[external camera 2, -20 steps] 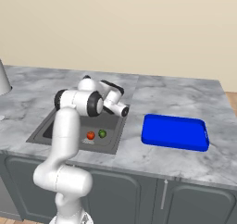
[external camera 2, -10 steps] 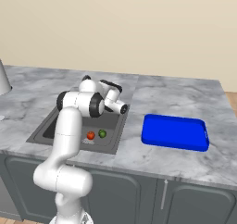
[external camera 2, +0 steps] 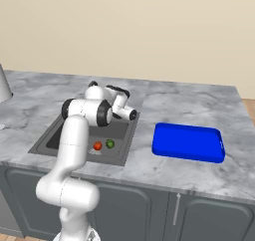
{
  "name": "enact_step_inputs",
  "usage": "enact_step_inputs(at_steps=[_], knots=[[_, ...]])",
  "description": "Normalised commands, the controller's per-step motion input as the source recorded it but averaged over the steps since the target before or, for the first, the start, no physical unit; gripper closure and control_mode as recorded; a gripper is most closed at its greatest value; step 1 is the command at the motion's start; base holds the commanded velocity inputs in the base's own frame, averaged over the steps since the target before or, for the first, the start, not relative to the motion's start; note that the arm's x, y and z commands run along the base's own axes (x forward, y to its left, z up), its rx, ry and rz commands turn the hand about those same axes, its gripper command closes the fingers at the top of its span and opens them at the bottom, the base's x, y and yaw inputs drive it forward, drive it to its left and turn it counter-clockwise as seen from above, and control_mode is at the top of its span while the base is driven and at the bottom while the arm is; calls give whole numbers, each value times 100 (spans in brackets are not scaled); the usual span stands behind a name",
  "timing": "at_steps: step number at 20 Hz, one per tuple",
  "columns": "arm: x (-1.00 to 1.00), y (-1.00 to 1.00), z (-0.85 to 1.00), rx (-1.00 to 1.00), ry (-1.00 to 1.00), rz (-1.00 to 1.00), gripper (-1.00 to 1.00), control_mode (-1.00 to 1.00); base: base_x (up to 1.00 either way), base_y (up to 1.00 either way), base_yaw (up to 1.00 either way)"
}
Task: Pick up all produce items and place them in the sink. Turn on the sink faucet to wash them. Then turn the sink off and put them in the tray.
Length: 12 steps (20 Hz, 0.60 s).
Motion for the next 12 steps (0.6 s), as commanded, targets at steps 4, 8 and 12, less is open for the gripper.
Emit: enact_step_inputs(at_steps=[4, 8, 12], knots=[[7, 6, -3, 0, 2, 0, -100, -100, 0, 0, 0], [9, 20, -2, 0, 1, 0, 100, -100, 0, 0, 0], [1, 5, 0, 0, 0, 0, 100, -100, 0, 0, 0]])
